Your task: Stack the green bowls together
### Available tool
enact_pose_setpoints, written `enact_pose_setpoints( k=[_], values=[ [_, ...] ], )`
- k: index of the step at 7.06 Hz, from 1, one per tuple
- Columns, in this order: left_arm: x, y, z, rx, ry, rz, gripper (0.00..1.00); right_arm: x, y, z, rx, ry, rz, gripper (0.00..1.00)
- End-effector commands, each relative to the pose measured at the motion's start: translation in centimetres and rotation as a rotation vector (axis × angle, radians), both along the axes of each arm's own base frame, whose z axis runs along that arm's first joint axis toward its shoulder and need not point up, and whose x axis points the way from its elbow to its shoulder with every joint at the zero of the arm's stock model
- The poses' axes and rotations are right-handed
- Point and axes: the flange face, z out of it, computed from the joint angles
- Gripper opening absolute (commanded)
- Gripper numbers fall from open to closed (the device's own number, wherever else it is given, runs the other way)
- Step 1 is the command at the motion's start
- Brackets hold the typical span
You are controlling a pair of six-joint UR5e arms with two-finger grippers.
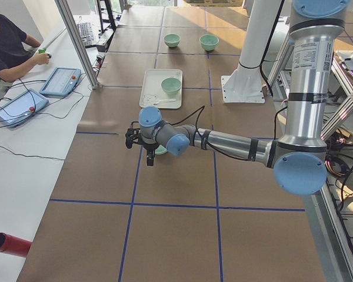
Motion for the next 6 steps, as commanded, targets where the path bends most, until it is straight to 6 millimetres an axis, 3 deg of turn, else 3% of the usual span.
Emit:
enact_pose_setpoints(
  k=[1,4,5,6],
  values=[
    [4.0,1.0,-0.1,-0.012,0.014,-0.014,1.00,-2.1,-0.4,-0.4,0.003,-0.015,0.007,1.00],
    [9.8,2.7,2.9,-0.024,0.026,-0.035,1.00,-3.4,-0.7,-0.9,-0.014,-0.017,0.004,1.00],
    [11.6,3.2,2.9,-0.016,0.004,-0.052,0.91,-3.6,-0.8,-1.1,-0.017,-0.019,0.007,1.00],
    [11.6,3.3,2.7,-0.028,0.009,-0.064,0.51,-4.1,-0.8,-1.2,-0.018,-0.018,0.000,1.00]
  ],
)
